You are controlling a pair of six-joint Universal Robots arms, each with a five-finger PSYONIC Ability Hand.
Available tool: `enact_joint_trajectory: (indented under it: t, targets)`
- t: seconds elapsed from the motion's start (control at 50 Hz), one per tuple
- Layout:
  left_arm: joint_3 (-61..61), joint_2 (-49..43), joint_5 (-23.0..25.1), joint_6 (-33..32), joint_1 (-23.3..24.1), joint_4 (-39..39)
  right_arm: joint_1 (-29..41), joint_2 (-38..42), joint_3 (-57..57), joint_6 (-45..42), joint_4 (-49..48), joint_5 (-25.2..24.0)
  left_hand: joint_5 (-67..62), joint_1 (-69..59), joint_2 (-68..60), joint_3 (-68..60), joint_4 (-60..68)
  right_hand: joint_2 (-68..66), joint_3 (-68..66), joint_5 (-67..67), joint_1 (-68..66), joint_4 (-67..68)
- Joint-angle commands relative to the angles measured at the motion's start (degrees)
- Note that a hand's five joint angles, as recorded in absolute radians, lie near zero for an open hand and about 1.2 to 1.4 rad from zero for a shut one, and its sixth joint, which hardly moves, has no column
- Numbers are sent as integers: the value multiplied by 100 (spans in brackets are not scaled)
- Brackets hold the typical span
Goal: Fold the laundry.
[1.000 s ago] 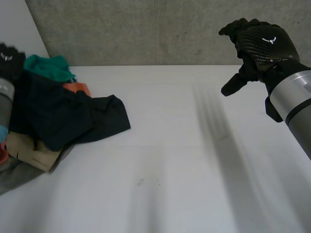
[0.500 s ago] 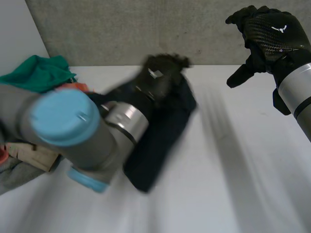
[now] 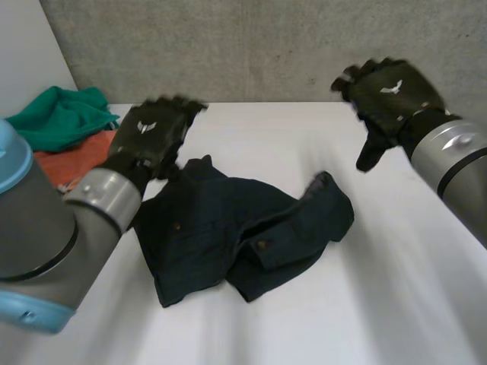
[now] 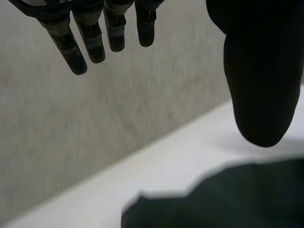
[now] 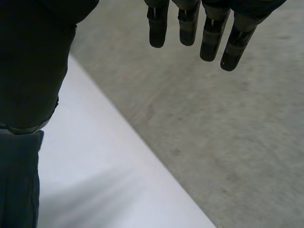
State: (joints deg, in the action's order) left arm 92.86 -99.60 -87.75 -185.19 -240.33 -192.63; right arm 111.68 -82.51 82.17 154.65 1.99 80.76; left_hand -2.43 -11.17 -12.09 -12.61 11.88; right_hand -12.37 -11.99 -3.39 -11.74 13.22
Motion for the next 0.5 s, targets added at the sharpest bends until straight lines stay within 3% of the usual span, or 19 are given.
enact_joint_trajectory:
  t: [0.02, 0.12, 0.2, 0.34, 0.42, 0.48, 0.5]
  targets:
    - [724, 160, -120, -17, -207, 928, 99, 384, -8, -788, 267, -456, -31, -156, -64, -12, 86, 237, 199, 339, 174, -322]
    - [1111, 335, -102, -227, -277, 912, 626, 867, -8, -893, 223, -465, 2, -123, -31, 21, 52, 237, 199, 339, 174, -322]
    - [1217, 309, -85, -631, -646, 701, 820, 1272, -8, -1147, 241, -386, 36, -89, 3, 55, 19, 237, 199, 339, 174, -322]
    - [1182, 230, -76, -1072, -866, 376, 1101, 1615, 159, -1394, 267, 335, 53, -72, 20, 72, 2, 112, 75, 214, 50, -197]
    - [1077, 239, -76, -1072, -866, 235, 1154, 1817, 168, -1420, 144, 721, 53, -72, 20, 72, 2, -2270, -2308, -2169, -2333, 2186]
    - [980, 248, -76, -1080, -840, 156, 1119, 2160, -16, -1464, -128, 1134, 53, -72, 20, 72, 2, -6751, -6788, -6649, -6813, 6666]
    - [962, 256, -76, -1089, -840, 156, 1102, 2204, -69, -1482, -215, 1231, 53, -72, 20, 72, 2, -6763, -6800, -6661, -6826, 6678]
